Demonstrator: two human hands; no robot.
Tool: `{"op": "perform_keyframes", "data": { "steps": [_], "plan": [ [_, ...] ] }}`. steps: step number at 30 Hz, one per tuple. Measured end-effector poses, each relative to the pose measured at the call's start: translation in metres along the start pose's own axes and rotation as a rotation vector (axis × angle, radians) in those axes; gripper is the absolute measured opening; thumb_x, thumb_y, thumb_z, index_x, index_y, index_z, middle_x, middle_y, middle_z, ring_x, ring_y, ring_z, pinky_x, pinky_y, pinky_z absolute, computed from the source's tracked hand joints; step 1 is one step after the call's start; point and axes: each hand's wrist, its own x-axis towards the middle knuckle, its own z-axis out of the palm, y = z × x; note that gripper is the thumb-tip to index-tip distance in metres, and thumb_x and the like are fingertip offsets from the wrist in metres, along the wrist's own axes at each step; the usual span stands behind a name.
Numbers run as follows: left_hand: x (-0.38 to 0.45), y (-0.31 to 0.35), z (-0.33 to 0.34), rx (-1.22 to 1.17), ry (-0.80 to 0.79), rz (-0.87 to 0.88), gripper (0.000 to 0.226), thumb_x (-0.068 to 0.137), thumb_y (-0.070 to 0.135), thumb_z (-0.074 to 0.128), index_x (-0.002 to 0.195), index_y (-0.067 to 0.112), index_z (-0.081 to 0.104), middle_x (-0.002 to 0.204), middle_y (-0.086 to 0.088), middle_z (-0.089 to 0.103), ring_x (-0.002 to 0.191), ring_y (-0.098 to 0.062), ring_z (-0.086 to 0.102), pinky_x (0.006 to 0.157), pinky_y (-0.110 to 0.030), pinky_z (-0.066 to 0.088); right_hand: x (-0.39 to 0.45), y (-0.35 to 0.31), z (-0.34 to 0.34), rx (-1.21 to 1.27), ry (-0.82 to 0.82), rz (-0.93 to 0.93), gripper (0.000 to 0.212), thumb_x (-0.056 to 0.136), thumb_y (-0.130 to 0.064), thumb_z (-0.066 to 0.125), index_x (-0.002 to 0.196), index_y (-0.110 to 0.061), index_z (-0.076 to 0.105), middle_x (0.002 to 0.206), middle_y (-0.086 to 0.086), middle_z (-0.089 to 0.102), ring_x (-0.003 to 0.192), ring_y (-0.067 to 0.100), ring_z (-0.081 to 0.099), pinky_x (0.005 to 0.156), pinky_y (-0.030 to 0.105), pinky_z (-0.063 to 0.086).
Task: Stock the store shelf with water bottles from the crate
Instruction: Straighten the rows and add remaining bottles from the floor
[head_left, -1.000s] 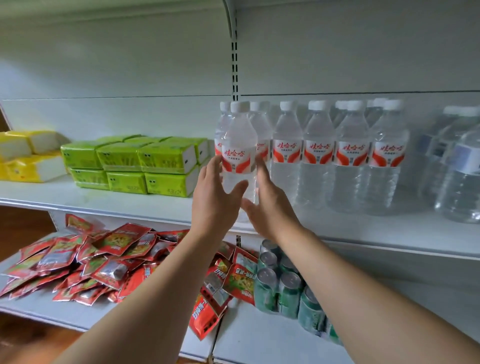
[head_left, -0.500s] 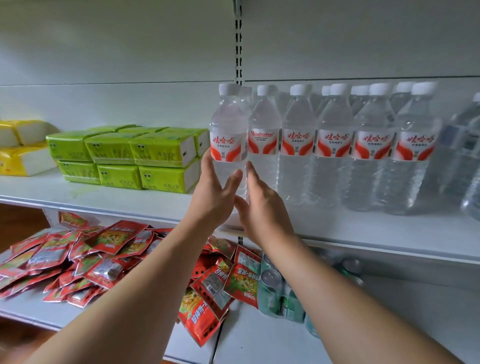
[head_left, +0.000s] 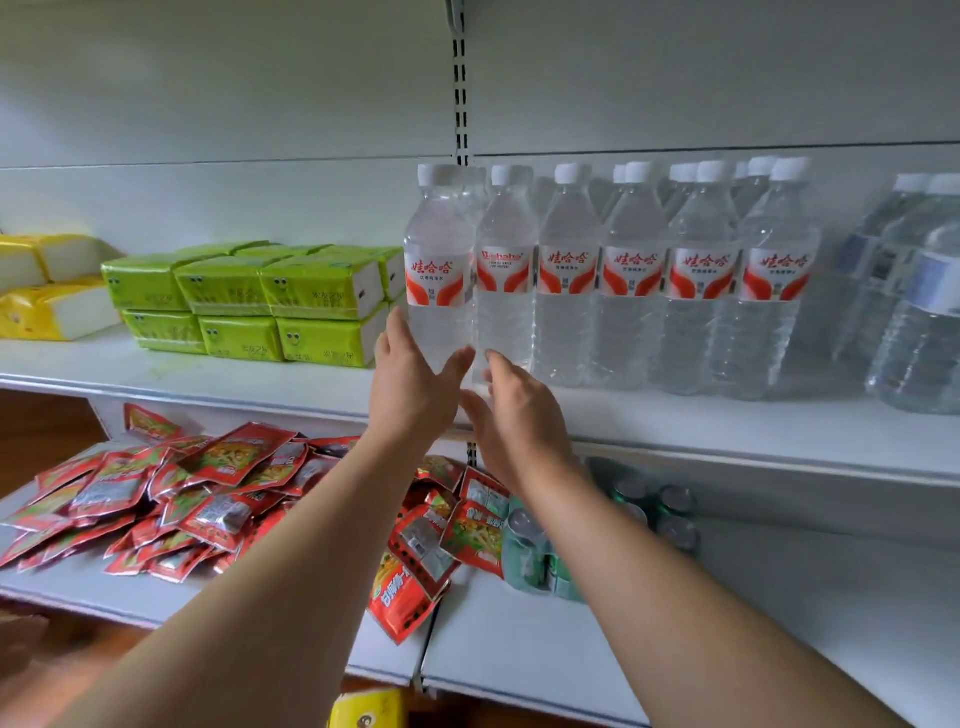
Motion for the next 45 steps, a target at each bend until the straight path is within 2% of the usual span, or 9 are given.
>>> {"op": "perform_keyframes", "data": {
  "steps": [5, 8, 11, 21, 27, 33, 36, 42, 45],
  "plan": [
    [-0.052, 0.018, -0.005, 0.017, 0.242, 0.138, 0.044, 0.093, 0.036, 0.064, 0.129, 0.016, 0.049, 0.110, -0.001, 0.059, 0.100, -0.016, 0.056, 0.084, -0.027, 0.044, -0.056, 0.016, -0.010, 0.156, 0.143, -0.127, 0.039, 0.102, -0.028, 0.053, 0.137, -0.011, 0.053, 0.131, 0.006, 0.059, 0.120, 0.022, 0.055, 0.099, 0.039, 0.048],
    [-0.099, 0.019, 0.008, -0.089, 0.182, 0.119, 0.023, 0.093, 0.034, 0.063, 0.109, 0.019, 0.057, 0.080, 0.008, 0.060, 0.076, -0.011, 0.057, 0.068, -0.024, 0.041, -0.100, 0.038, -0.010, 0.132, 0.212, -0.158, 0.036, 0.101, -0.032, 0.052, 0.128, -0.010, 0.058, 0.121, 0.005, 0.059, 0.112, 0.021, 0.056, 0.091, 0.033, 0.045],
    [-0.150, -0.006, 0.026, -0.126, 0.045, 0.008, 0.012, 0.094, 0.032, 0.062, 0.090, 0.022, 0.060, 0.071, 0.013, 0.062, 0.070, 0.001, 0.059, 0.061, -0.016, 0.041, -0.146, 0.066, -0.002, 0.031, 0.054, -0.038, 0.037, 0.100, -0.033, 0.054, 0.129, -0.012, 0.059, 0.123, 0.004, 0.059, 0.112, 0.022, 0.057, 0.088, 0.033, 0.045],
    [-0.284, -0.151, 0.082, 0.252, -0.788, -0.504, 0.032, 0.094, 0.026, 0.060, 0.124, 0.013, 0.057, 0.117, -0.006, 0.067, 0.106, -0.021, 0.062, 0.089, -0.026, 0.044, -0.266, 0.125, 0.050, -0.218, -0.808, 0.289, 0.046, 0.093, -0.047, 0.054, 0.131, -0.022, 0.049, 0.131, 0.006, 0.057, 0.126, 0.029, 0.048, 0.098, 0.040, 0.045],
    [-0.314, -0.190, 0.098, 0.437, -1.042, -0.509, 0.044, 0.096, 0.024, 0.054, 0.135, 0.007, 0.046, 0.135, -0.016, 0.057, 0.125, -0.033, 0.054, 0.096, -0.032, 0.042, -0.293, 0.133, 0.073, -0.271, -1.078, 0.282, 0.068, 0.084, -0.049, 0.065, 0.141, -0.027, 0.037, 0.133, 0.009, 0.053, 0.126, 0.032, 0.049, 0.093, 0.039, 0.044],
    [-0.324, -0.215, 0.110, 0.458, -1.130, -0.674, 0.073, 0.090, 0.035, 0.063, 0.147, 0.005, 0.029, 0.141, -0.014, 0.055, 0.127, -0.031, 0.054, 0.097, -0.032, 0.044, -0.309, 0.133, 0.094, -0.308, -1.131, 0.272, 0.079, 0.093, -0.025, 0.060, 0.157, -0.016, 0.015, 0.156, 0.013, 0.034, 0.147, 0.032, 0.022, 0.118, 0.045, 0.025],
    [-0.329, -0.228, 0.114, 0.486, -1.111, -0.658, 0.075, 0.076, 0.055, 0.057, 0.138, 0.014, 0.047, 0.130, -0.009, 0.062, 0.117, -0.028, 0.060, 0.091, -0.031, 0.048, -0.312, 0.136, 0.095, -0.301, -1.113, 0.286, 0.074, 0.096, -0.017, 0.055, 0.158, -0.016, 0.014, 0.160, 0.013, 0.028, 0.150, 0.031, 0.016, 0.122, 0.045, 0.017],
    [-0.329, -0.219, 0.103, 0.448, -0.942, -0.644, 0.041, 0.069, 0.057, 0.067, 0.095, 0.028, 0.055, 0.102, 0.005, 0.066, 0.108, -0.024, 0.064, 0.079, -0.027, 0.048, -0.317, 0.144, 0.099, -0.235, -1.046, 0.255, 0.086, 0.088, -0.032, 0.067, 0.157, -0.020, 0.018, 0.157, 0.008, 0.032, 0.146, 0.027, 0.023, 0.121, 0.041, 0.024],
    [-0.326, -0.216, 0.093, 0.397, -0.824, -0.641, 0.063, 0.063, 0.056, 0.073, 0.116, 0.025, 0.058, 0.116, 0.000, 0.070, 0.107, -0.024, 0.064, 0.081, -0.028, 0.049, -0.319, 0.144, 0.102, -0.150, -0.934, 0.281, 0.094, 0.080, -0.050, 0.073, 0.155, -0.030, 0.020, 0.151, 0.003, 0.040, 0.142, 0.023, 0.032, 0.115, 0.038, 0.033]
  ]
}}
